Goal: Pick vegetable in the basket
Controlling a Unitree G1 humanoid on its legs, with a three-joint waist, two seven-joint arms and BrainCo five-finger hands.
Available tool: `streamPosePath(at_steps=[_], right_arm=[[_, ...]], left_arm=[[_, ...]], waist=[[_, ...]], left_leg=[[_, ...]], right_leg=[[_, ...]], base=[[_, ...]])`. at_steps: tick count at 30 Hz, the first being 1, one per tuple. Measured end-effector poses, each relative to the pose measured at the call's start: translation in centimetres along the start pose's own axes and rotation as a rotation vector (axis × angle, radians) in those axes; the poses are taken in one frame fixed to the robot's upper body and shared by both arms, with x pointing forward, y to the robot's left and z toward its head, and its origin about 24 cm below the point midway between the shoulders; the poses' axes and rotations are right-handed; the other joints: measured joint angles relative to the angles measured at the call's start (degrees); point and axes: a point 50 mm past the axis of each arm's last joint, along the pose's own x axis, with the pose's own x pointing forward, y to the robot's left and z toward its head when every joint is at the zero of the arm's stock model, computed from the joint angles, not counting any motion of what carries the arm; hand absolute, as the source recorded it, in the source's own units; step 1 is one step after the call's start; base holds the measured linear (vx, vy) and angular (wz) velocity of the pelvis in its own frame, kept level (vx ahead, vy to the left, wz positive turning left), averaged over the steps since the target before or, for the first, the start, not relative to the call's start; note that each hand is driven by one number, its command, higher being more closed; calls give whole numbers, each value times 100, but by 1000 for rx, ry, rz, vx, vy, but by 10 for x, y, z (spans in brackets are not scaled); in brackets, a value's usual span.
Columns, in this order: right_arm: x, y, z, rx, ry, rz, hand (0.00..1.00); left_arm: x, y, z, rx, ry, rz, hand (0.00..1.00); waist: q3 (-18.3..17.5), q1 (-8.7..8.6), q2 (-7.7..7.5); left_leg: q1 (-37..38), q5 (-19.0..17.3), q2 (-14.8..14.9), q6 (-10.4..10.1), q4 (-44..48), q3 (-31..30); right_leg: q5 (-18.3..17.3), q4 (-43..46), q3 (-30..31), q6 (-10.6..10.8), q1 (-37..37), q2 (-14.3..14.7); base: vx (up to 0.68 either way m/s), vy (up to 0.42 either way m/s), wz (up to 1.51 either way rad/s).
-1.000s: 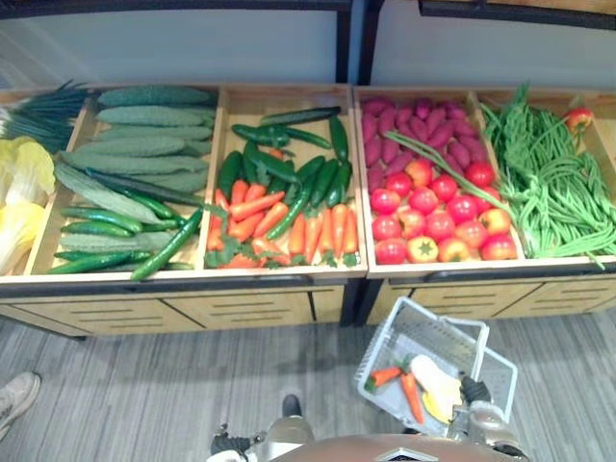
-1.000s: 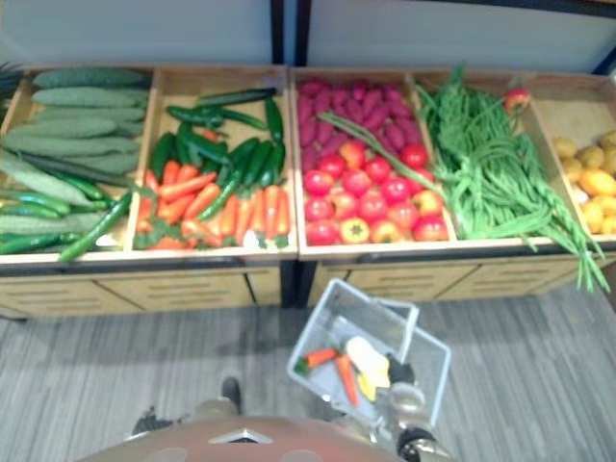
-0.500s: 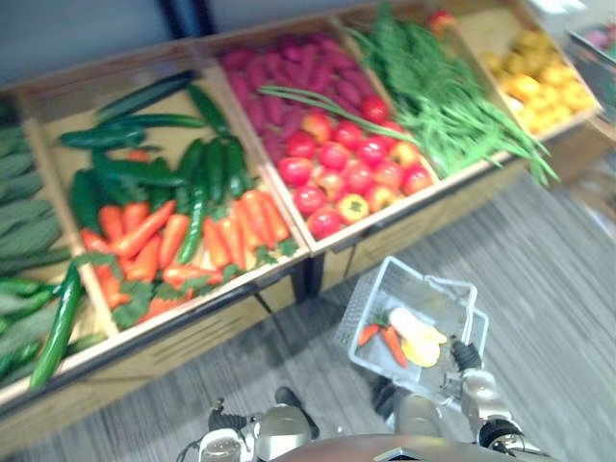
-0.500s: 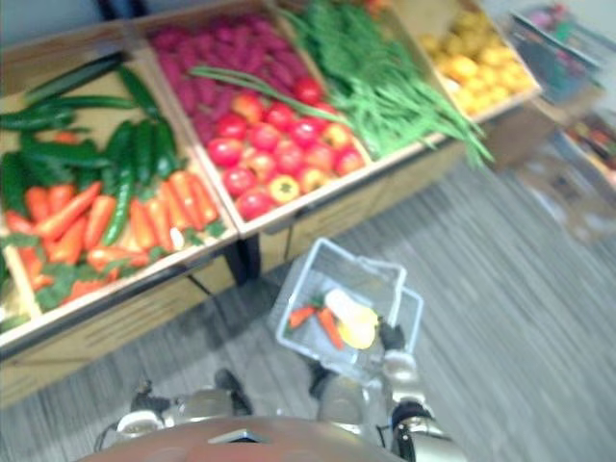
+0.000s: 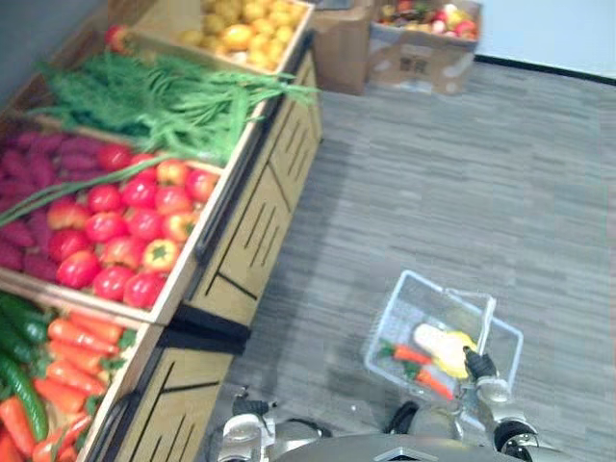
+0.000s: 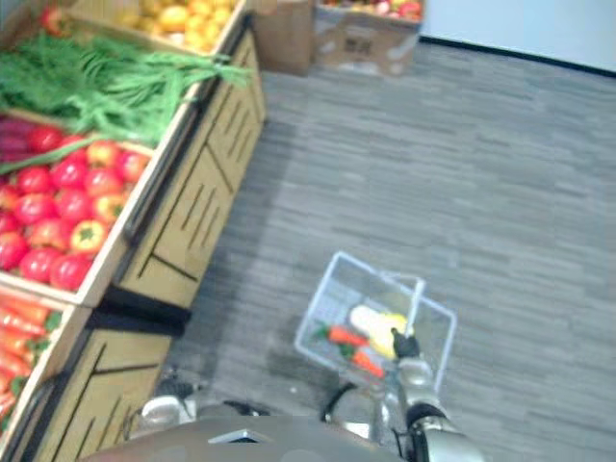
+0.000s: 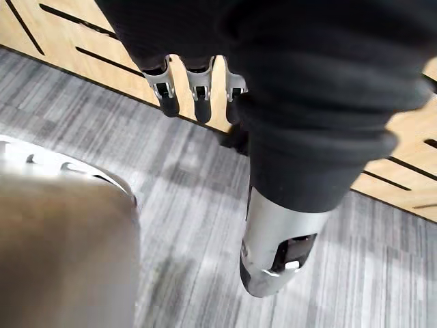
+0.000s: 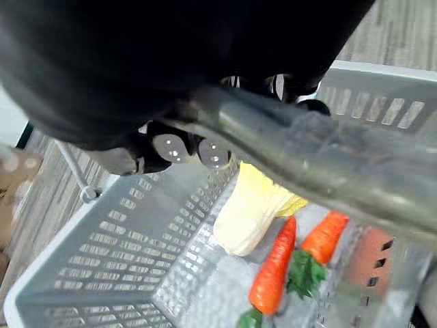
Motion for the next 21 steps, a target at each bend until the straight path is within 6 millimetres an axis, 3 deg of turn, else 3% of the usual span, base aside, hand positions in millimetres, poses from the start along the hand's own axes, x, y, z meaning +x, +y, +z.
streamPosePath(at_steps=[2, 4, 5, 6, 7, 9, 11, 12, 13, 14, 15, 16, 18, 21], right_arm=[[-1, 0, -2, 8, 3, -2, 100], [-1, 0, -4, 6, 10, -2, 100], [-2, 2, -7, 2, 16, 5, 100], [-2, 1, -7, -7, 22, 3, 100], [-2, 0, -7, -9, 22, 3, 100], [-1, 2, -7, -12, 29, 9, 100], [0, 5, -6, -11, 39, 16, 100], [0, 3, -7, -14, 40, 13, 100], [-1, 5, -7, -16, 37, 18, 100], [-1, 7, -6, -16, 32, 22, 100], [-1, 12, -4, -15, 24, 36, 100], [-2, 13, -5, -11, 23, 37, 100], [-2, 11, -6, -3, 24, 30, 100], [-1, 10, -3, -1, 10, 27, 100]], left_arm=[[0, -1, -1, -15, 7, 3, 0], [0, 0, -1, -22, 7, 5, 0], [-1, 1, -2, -38, 8, 11, 0], [-1, 0, 0, -67, 0, 13, 0], [-1, -2, 1, -85, -5, 12, 0], [-1, -4, 9, -142, -36, 16, 0], [-1, -3, 15, -148, -69, 10, 0], [-1, -6, 16, -142, -76, 3, 0], [-2, -7, 18, -123, -86, -9, 0], [-1, -7, 18, -115, -90, -9, 0], [0, -3, 23, -97, -112, -8, 0], [1, -1, 26, -77, -122, -9, 0], [1, -2, 26, -65, -126, -16, 0], [1, -5, 25, -30, -124, -25, 0]], waist=[[-34, -72, -12], [-43, -65, -72], [-12, -21, -201], [-56, -21, -277], [-62, -20, -310], [-10, 213, -391], [85, 257, -428], [120, 253, -353], [114, 270, -313], [113, 257, -344], [154, 244, -474], [161, 251, -545], [167, 244, -537], [261, 236, -369]], left_leg=[[122, 323, 201, 25, 192, 2], [267, 692, 478, 190, 706, -167], [97, 762, 699, 290, 1349, -798], [-334, -63, 242, -85, 1484, -2100], [-577, -402, -121, -108, 1452, -2791], [-1060, -1134, -1394, -83, 839, -4555], [-1299, -1187, -1954, -43, 117, -5125], [-1269, -791, -2028, -2, -577, -5296], [-1237, -515, -2148, 195, -816, -5293], [-1248, -515, -2175, 196, -823, -5303], [-1266, -516, -2283, 198, -875, -5302], [-1312, -516, -2384, 198, -937, -5300], [-1326, -514, -2513, 203, -999, -5324], [-1046, -391, -2614, 382, -1398, -5397]], right_leg=[[-27, -45, 104, -45, 42, 137], [-84, -58, 296, -139, 114, 210], [-92, -270, 653, -152, 259, 265], [-93, -568, 1083, -152, 331, 220], [-92, -699, 1277, -153, 347, 194], [-89, -1067, 1945, -148, 420, 130], [-22, -1071, 2168, -35, 489, 67], [22, -1068, 2208, 43, 531, 117], [57, -1178, 2354, 272, 523, 108], [93, -1226, 2356, 331, 509, 93], [188, -1391, 2381, 481, 461, 71], [193, -1504, 2384, 487, 401, 62], [271, -1603, 2366, 546, 407, 7], [314, -1610, 2289, 601, 562, -3]], base=[[36, -240, -53], [92, -158, -64], [91, -81, -82], [81, -36, -86], [68, 80, -94], [106, 146, -122], [132, 253, -99], [140, 297, -93], [134, 208, -60], [128, 179, -53], [97, 153, -28], [53, 151, -24], [30, 111, 0], [33, 44, 11]])
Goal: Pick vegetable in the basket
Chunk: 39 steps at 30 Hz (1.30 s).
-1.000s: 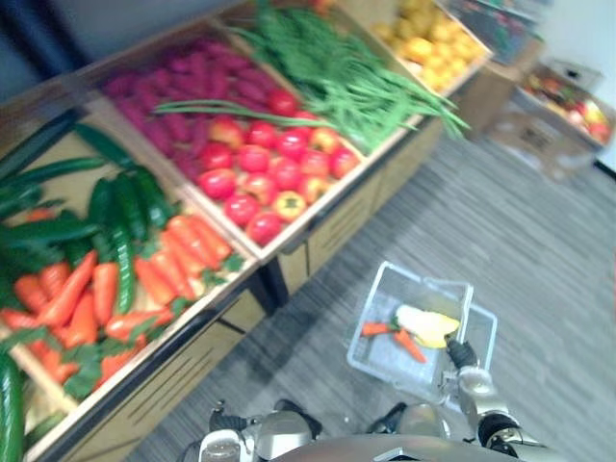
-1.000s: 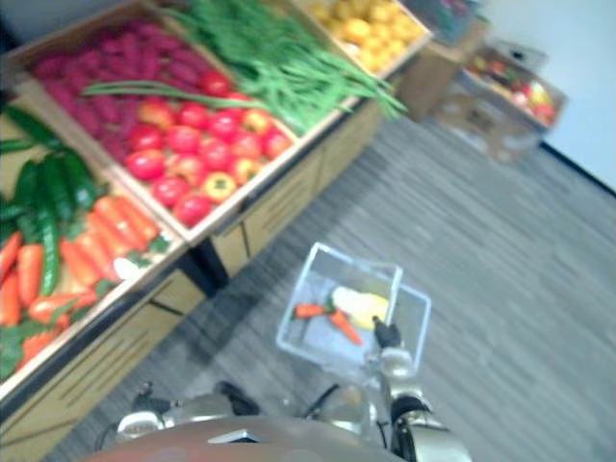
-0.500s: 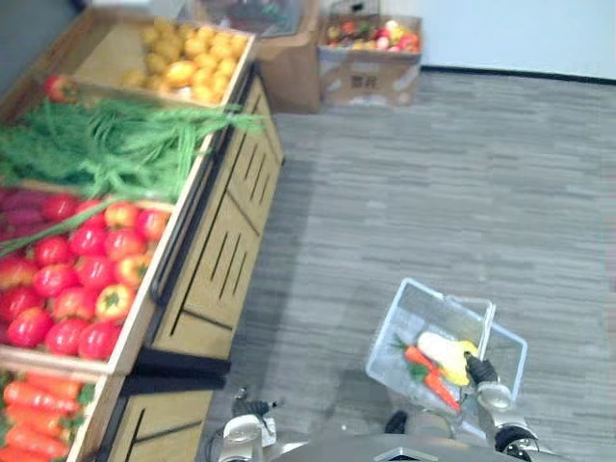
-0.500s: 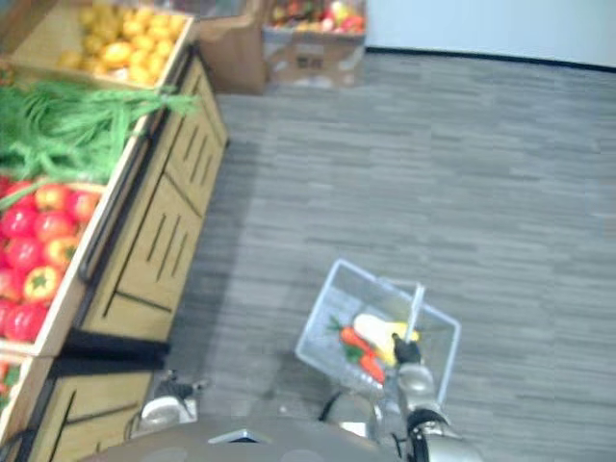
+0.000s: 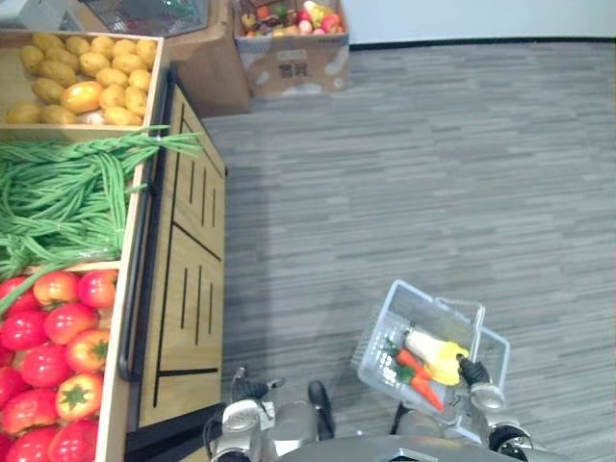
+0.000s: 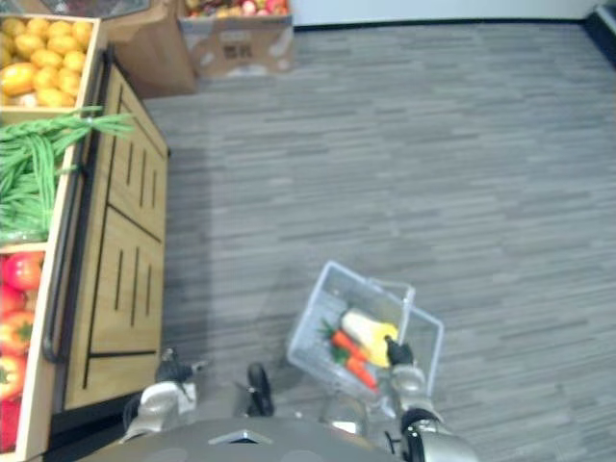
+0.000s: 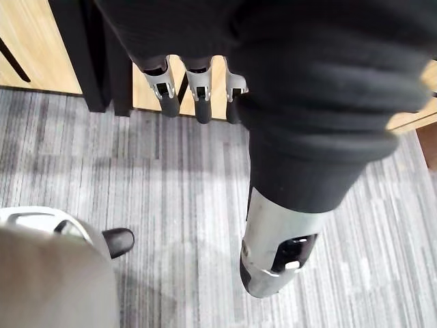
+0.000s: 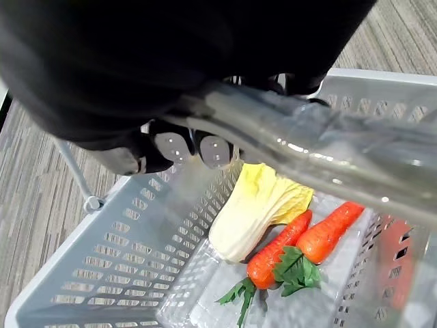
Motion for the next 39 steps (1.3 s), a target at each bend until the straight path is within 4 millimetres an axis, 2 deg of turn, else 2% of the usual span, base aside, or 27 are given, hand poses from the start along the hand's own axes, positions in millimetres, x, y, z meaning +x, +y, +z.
streamPosePath(at_steps=[2, 5, 6, 8, 9, 11, 15, 19, 22, 28, 30, 39], right_arm=[[0, 3, 2, 0, -7, 7, 100], [1, 4, 9, -27, -42, 10, 100], [1, 4, 14, -30, -63, 10, 100], [1, 7, 17, -26, -82, 14, 100], [0, 9, 14, -24, -74, 18, 100], [-1, 11, 11, -22, -61, 25, 100], [-1, 13, 10, -30, -51, 31, 100], [-2, 21, 3, -52, -17, 59, 100], [-5, 32, 2, -44, -11, 88, 100], [-9, 40, -6, -31, 13, 106, 100], [-10, 41, -10, -30, 22, 110, 100], [-11, 39, -17, -11, 52, 100, 100]], left_arm=[[0, 0, -1, 27, 3, -6, 0], [-1, -3, -2, 87, -6, -27, 0], [0, -2, 0, 118, -17, -31, 0], [2, 5, 2, 152, -28, -28, 0], [3, 10, 1, 181, -26, -25, 0], [4, 18, -3, 214, -12, -17, 0], [1, 24, -22, 240, 70, -15, 0], [-1, 25, -26, 201, 89, -2, 0], [-1, 26, -29, 127, 109, 16, 0], [-6, 30, -41, 22, 155, 44, 0], [-7, 31, -43, 14, 162, 48, 0], [-10, 30, -50, -87, 186, 56, 0]], waist=[[12, 7, 45], [61, 4, 179], [81, 3, 144], [110, -20, -15], [90, -44, -90], [63, 11, -264], [15, 21, -257], [-24, 80, -262], [-45, 109, -274], [-225, 107, -282], [-298, 174, -272], [-311, 169, -254]], left_leg=[[152, 75, 18, 10, -170, -48], [409, 84, 210, 0, -302, -132], [535, 82, 221, -2, -349, -147], [708, 82, 103, -2, -363, -251], [718, 84, 79, 1, -388, -360], [667, 129, 90, 18, -444, -460], [585, 311, 85, -7, -724, -677], [381, 371, 88, -85, -722, -882], [329, 387, 113, -111, -722, -937], [305, 497, 293, -304, -765, -1096], [306, 512, 357, -328, -770, -1101], [325, 489, 248, -416, -436, -1052]], right_leg=[[-1, 125, -45, 3, 56, 29], [-7, 1384, -149, 4, -314, -47], [-7, 2133, -157, 2, -574, -203], [-5, 2985, -136, -2, -821, -490], [-5, 3108, -78, -4, -839, -545], [-5, 2889, -146, -3, -753, -502], [-7, 2238, -299, -2, -518, -315], [-7, 1030, -592, 2, 32, -23], [-7, 501, -739, 2, 298, 142], [-7, 383, -968, -1, 454, 358], [-6, 387, -973, -2, 480, 431], [-8, 585, -1168, -9, 743, 248]], base=[[17, -39, 11], [18, -20, 6], [5, 25, 7], [14, 22, 30], [38, 12, 41], [53, 5, 27], [44, 0, 24], [55, -62, 28], [57, -125, 13], [67, -115, 20], [80, -77, 12], [72, -17, 17]])
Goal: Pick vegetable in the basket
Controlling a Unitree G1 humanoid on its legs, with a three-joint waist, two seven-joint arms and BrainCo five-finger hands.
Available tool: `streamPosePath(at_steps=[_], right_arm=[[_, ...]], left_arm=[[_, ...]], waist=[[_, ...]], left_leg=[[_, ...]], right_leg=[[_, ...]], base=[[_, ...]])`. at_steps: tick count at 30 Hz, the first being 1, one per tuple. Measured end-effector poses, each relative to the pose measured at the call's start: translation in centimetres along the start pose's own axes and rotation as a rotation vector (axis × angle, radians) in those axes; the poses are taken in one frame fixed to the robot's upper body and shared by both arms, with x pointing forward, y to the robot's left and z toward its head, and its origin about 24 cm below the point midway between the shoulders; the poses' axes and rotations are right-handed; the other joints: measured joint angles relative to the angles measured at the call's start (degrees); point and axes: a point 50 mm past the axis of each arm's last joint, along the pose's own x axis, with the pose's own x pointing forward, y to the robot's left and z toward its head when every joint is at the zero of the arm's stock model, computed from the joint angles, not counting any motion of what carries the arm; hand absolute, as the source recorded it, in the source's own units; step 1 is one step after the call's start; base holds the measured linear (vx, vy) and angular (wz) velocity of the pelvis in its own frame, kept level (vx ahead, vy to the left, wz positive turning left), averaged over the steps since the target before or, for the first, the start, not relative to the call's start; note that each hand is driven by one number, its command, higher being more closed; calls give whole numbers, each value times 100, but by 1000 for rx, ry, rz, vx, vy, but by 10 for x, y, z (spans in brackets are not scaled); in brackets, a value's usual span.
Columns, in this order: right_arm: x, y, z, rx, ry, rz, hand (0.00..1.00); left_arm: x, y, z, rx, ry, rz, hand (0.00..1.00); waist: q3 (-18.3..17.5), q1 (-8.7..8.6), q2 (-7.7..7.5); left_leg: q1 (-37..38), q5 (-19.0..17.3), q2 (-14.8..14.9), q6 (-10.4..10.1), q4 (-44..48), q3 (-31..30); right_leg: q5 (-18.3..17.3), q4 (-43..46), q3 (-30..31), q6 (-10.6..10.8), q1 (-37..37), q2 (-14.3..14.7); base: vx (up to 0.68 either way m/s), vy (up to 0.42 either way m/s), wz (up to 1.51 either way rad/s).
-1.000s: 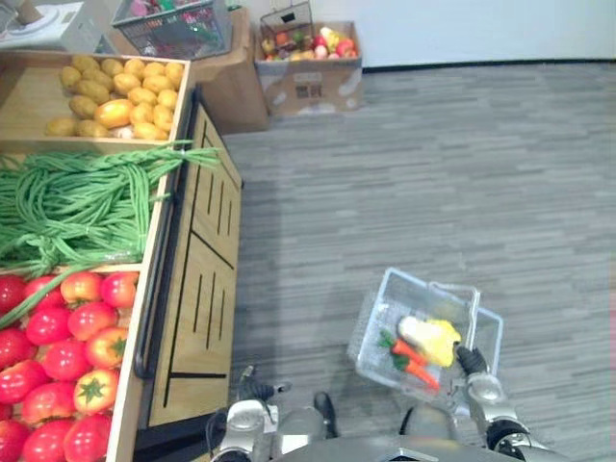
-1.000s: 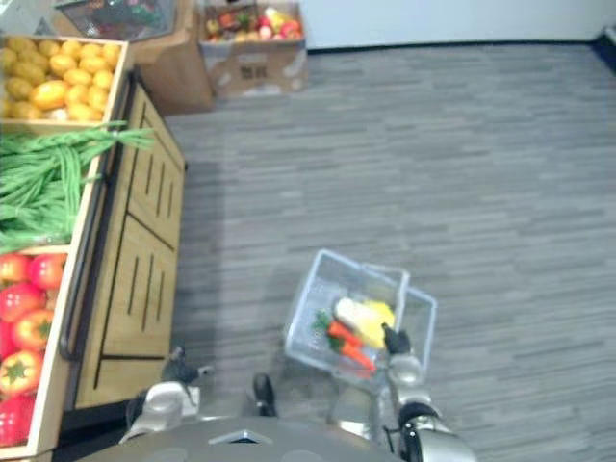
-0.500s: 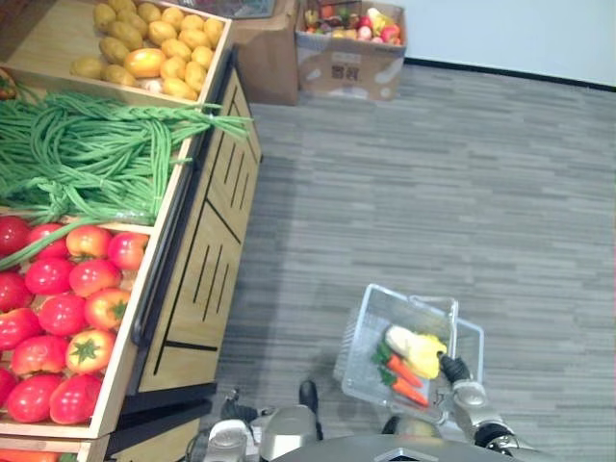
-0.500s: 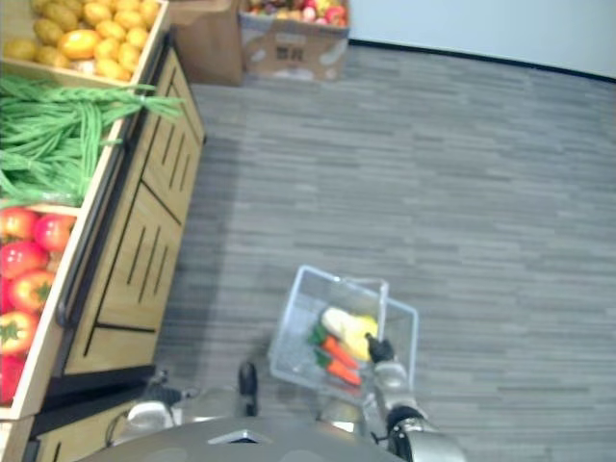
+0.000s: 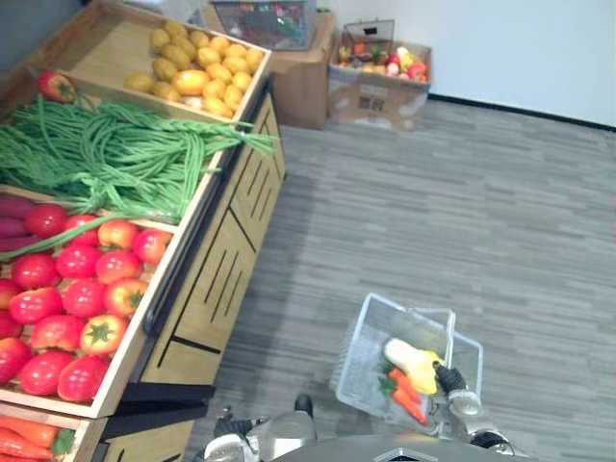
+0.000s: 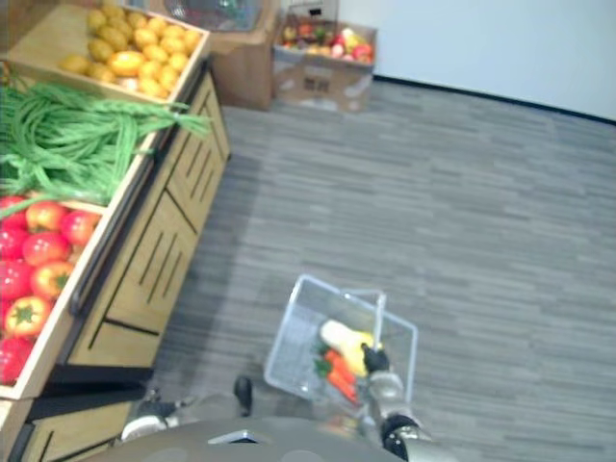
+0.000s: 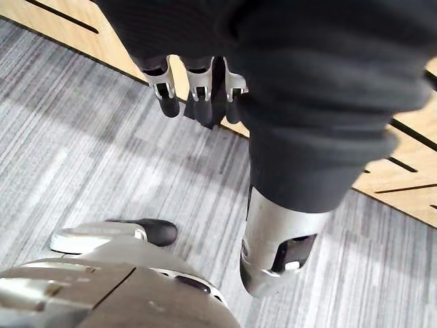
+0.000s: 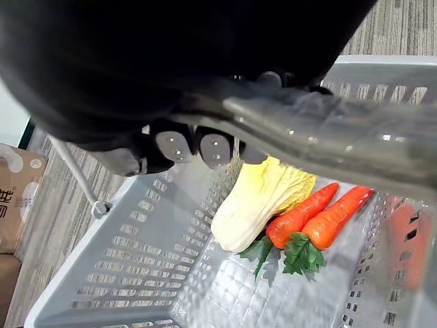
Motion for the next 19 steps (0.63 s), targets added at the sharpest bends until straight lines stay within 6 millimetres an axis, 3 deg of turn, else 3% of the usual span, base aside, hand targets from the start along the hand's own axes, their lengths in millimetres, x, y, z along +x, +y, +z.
streamPosePath(at_steps=[3, 11, 19], right_arm=[[0, -3, -2, 49, 12, -19, 100], [-2, -15, -12, 257, 58, -90, 100], [-3, -20, -19, 308, 79, -113, 100]], left_arm=[[-1, -1, -4, -5, 9, -5, 0], [-1, 1, -11, 1, 41, -26, 0], [-1, 1, -11, 5, 38, -43, 0]], waist=[[-29, -15, 66], [-37, -158, 63], [-34, -200, 74]], left_leg=[[231, 38, -10, 41, -438, 115], [391, 45, -124, 51, -441, 254], [361, 149, -105, 58, -484, 280]], right_leg=[[-11, -81, 10, -14, 5, 44], [-10, -116, 81, -14, 109, -68], [-11, -245, 51, -14, 104, -19]], base=[[59, -6, -11], [58, -22, -7], [28, -67, -6]])
